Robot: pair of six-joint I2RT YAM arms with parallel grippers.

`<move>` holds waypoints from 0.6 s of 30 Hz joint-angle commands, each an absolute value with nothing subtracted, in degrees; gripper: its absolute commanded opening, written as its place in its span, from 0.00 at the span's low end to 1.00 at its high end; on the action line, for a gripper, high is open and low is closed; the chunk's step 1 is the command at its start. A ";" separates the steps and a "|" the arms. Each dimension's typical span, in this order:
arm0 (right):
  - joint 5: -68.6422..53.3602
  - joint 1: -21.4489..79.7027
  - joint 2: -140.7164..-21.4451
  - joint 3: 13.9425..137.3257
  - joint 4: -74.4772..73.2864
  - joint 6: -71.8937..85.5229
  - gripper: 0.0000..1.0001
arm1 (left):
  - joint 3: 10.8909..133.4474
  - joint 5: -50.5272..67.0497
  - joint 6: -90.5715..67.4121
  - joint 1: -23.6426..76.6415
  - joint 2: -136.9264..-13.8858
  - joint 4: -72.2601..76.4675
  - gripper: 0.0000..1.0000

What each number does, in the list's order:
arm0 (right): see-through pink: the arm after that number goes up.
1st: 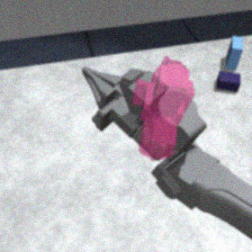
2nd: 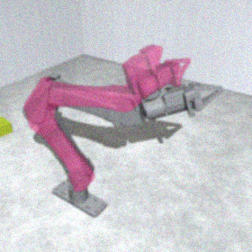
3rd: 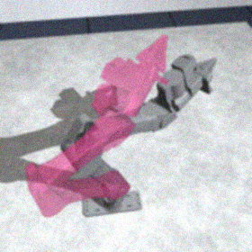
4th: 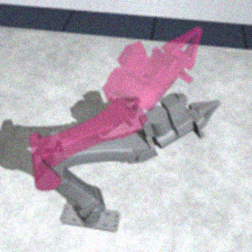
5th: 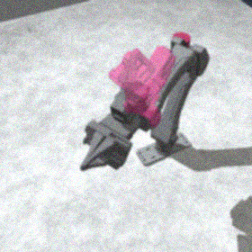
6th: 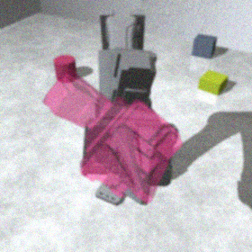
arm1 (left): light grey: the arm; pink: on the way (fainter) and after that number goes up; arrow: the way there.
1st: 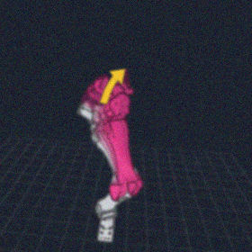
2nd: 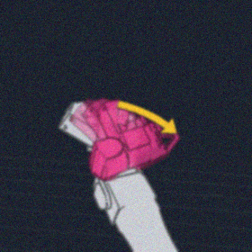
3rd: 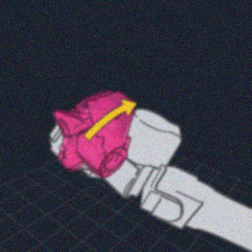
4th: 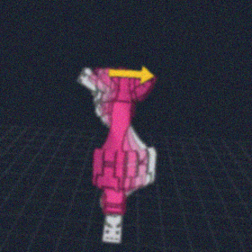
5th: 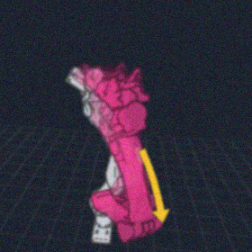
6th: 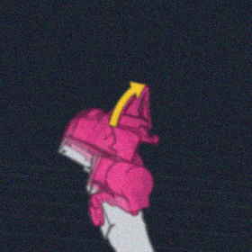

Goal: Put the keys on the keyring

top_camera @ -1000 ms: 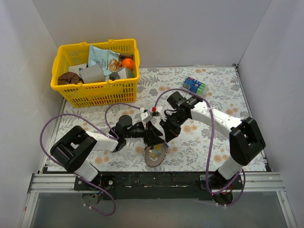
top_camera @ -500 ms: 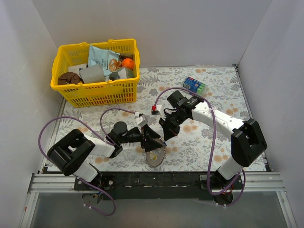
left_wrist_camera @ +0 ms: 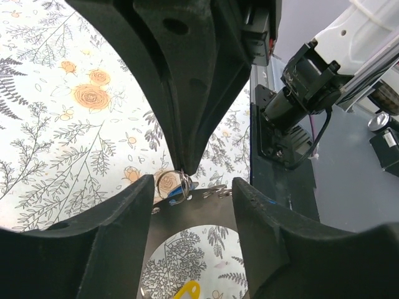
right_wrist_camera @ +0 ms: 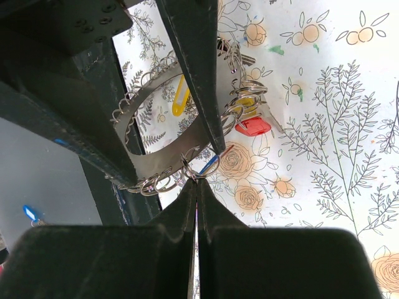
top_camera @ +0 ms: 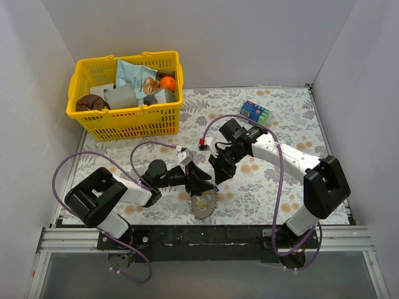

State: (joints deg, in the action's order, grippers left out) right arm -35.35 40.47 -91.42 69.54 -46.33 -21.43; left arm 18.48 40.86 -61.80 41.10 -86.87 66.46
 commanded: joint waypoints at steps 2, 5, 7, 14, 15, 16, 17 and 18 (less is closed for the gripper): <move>-37.09 40.17 -88.77 70.40 -45.62 -21.89 0.01 | 19.69 40.96 -61.08 41.22 -88.77 68.28 0.43; -37.09 40.17 -88.59 70.58 -45.62 -21.88 0.01 | 19.86 41.05 -62.05 41.22 -90.08 70.13 0.38; -37.09 40.25 -88.59 70.58 -45.79 -21.97 0.01 | 19.86 40.87 -62.58 41.22 -90.61 71.19 0.37; -37.18 40.17 -88.59 70.14 -45.79 -22.15 0.01 | 20.04 41.39 -65.30 41.13 -91.84 76.27 0.38; -37.18 40.17 -88.68 70.05 -45.70 -22.15 0.01 | 20.13 41.57 -65.82 41.13 -92.11 76.81 0.38; -37.26 40.17 -88.68 69.96 -45.62 -22.15 0.01 | 20.30 41.75 -66.18 41.13 -92.37 76.99 0.35; -37.27 40.17 -88.59 70.05 -45.62 -22.15 0.01 | 20.39 42.36 -66.36 41.13 -93.07 77.43 0.33; -37.35 40.17 -88.68 69.87 -45.62 -22.15 0.01 | 20.56 42.71 -66.44 41.13 -93.42 77.87 0.31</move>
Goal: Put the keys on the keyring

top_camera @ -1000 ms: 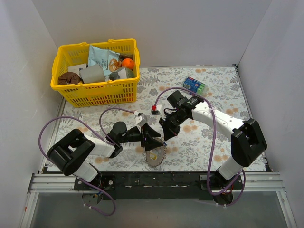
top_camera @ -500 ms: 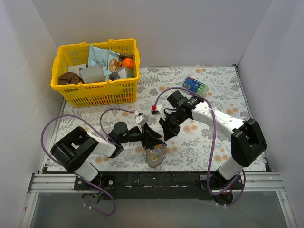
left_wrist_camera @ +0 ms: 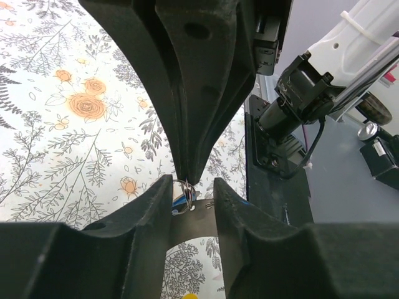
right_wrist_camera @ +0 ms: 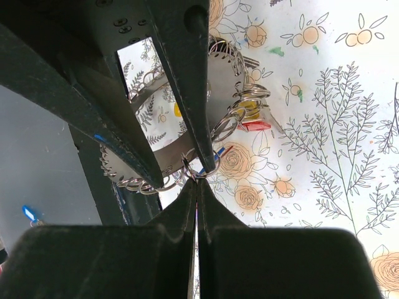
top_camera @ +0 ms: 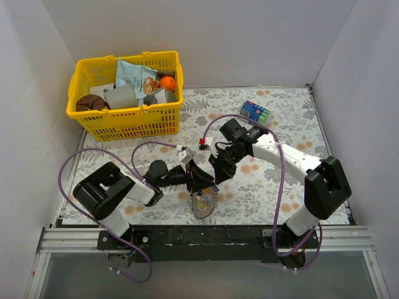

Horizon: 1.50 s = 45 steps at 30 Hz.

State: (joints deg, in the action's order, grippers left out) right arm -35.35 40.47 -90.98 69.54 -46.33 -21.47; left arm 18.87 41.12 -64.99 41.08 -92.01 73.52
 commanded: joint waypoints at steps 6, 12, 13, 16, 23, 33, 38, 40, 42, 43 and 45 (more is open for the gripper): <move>-37.09 40.17 -88.42 69.96 -45.53 -22.24 0.01 | 21.53 44.38 -66.45 41.05 -95.18 77.35 0.16; -36.83 40.17 -87.89 69.87 -44.92 -22.15 0.01 | 21.45 44.65 -64.95 40.87 -94.05 76.20 0.00; -36.74 40.17 -87.63 69.87 -44.83 -22.15 0.01 | 21.27 44.56 -64.95 40.78 -93.52 76.11 0.00; -36.91 40.17 -86.75 69.61 -43.51 -21.80 0.01 | 20.74 43.60 -64.86 40.52 -92.38 76.81 0.00; -38.50 39.99 -81.92 66.28 -34.73 -18.46 0.16 | 17.93 41.75 -67.93 40.25 -92.28 85.68 0.00; -34.72 35.78 -63.92 53.54 -12.94 -7.92 0.68 | 16.70 39.64 -75.06 39.90 -98.79 105.73 0.00; -38.75 34.19 -60.29 48.09 -6.34 -4.57 0.82 | 17.14 39.46 -72.69 39.82 -96.25 105.73 0.00; -40.69 34.01 -59.94 46.85 -4.49 -2.73 0.82 | 17.57 39.64 -72.25 39.90 -94.75 105.73 0.00; -42.01 33.84 -59.77 45.27 -0.89 -0.45 0.82 | 18.02 39.99 -72.07 39.81 -93.96 105.73 0.00; -42.19 33.75 -59.77 44.92 -0.53 1.30 0.81 | 18.28 40.60 -72.07 39.81 -93.69 105.73 0.00; -42.54 33.22 -59.68 44.12 3.07 3.76 0.78 | 18.98 41.13 -72.25 39.81 -93.08 105.73 0.00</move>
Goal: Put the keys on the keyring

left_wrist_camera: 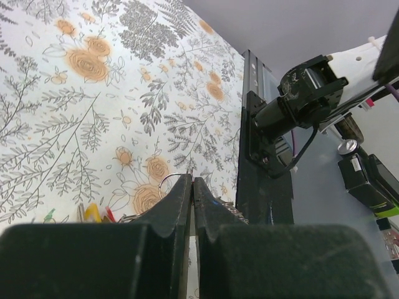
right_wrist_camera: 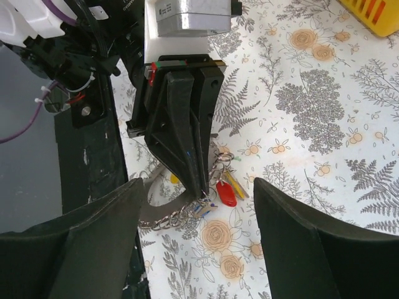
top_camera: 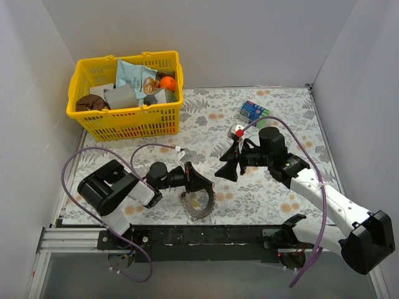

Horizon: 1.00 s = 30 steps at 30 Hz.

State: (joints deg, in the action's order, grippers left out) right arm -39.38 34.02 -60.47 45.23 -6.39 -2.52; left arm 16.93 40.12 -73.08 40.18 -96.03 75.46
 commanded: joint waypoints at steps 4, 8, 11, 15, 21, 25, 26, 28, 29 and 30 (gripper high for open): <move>-44.38 32.35 -59.85 42.99 5.88 6.58 0.70 | 19.69 41.75 -72.16 39.90 -91.93 105.73 0.00; -47.63 31.47 -60.64 40.09 10.88 10.10 0.59 | 20.04 42.10 -72.07 39.82 -91.58 105.73 0.00; -49.57 30.68 -60.65 37.45 13.88 12.21 0.53 | 19.60 41.84 -71.98 39.90 -91.41 105.73 0.00; -51.58 29.27 -59.94 33.93 16.96 14.15 0.49 | 19.07 41.40 -71.72 39.90 -90.79 105.73 0.00; -54.05 28.65 -60.90 31.38 19.16 15.03 0.48 | 18.63 41.04 -71.63 39.90 -90.18 105.82 0.00; -55.72 28.65 -62.31 30.76 20.04 14.86 0.49 | 18.90 41.04 -71.81 39.90 -90.09 105.82 0.00; -55.81 28.65 -62.66 30.76 20.04 14.77 0.50 | 19.07 41.31 -71.89 39.90 -90.09 105.82 0.00; -55.90 28.65 -63.28 30.24 20.21 14.50 0.50 | 19.25 41.48 -72.07 39.82 -90.00 105.82 0.00; -55.90 28.65 -63.37 29.97 20.48 14.41 0.50 | 19.25 41.57 -72.07 39.90 -90.09 105.82 0.00; -55.72 28.65 -63.72 29.71 20.57 14.33 0.50 | 19.16 41.57 -72.16 39.82 -89.83 105.82 0.00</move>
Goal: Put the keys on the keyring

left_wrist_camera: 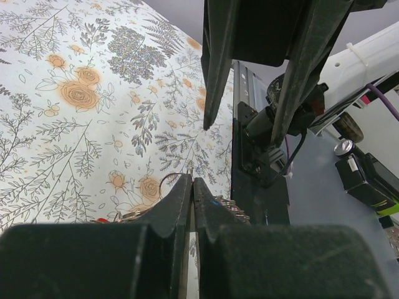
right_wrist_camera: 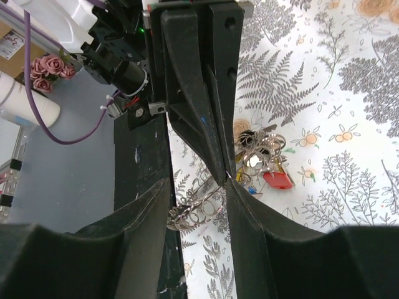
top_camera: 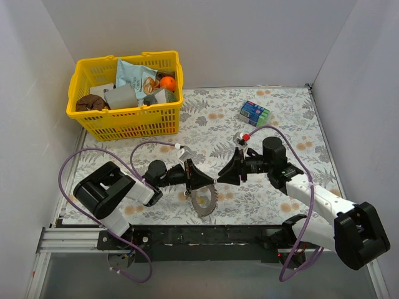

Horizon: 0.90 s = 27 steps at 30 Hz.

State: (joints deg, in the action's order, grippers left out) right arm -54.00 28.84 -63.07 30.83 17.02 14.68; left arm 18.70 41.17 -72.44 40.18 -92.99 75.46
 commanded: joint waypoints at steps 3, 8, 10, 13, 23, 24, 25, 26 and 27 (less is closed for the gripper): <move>-55.72 28.65 -64.68 29.00 21.36 14.76 0.49 | 19.16 41.57 -72.16 39.81 -89.65 105.73 0.00; -56.34 28.65 -66.79 27.60 24.34 15.64 0.45 | 19.51 42.45 -72.51 39.81 -89.82 105.82 0.00; -56.60 28.65 -67.67 27.42 25.04 16.00 0.44 | 19.51 42.45 -72.60 39.81 -89.74 105.82 0.00; -56.08 28.65 -68.03 26.90 25.75 16.35 0.44 | 19.51 42.63 -72.51 39.90 -89.74 105.73 0.00; -56.16 28.83 -71.71 26.89 30.58 19.42 0.42 | 19.78 42.89 -73.04 39.81 -89.74 105.73 0.00; -56.51 28.83 -71.98 26.89 30.59 19.34 0.41 | 19.69 42.80 -73.04 39.81 -89.65 105.73 0.00; -56.60 28.83 -72.24 26.72 30.59 19.34 0.40 | 19.77 42.80 -72.95 39.90 -89.65 105.73 0.00; -56.60 28.83 -72.42 26.63 30.59 19.07 0.40 | 19.69 42.89 -72.95 39.90 -89.65 105.73 0.00; -56.69 28.83 -72.51 26.63 30.59 19.07 0.39 | 19.86 42.80 -72.95 39.82 -89.65 105.73 0.00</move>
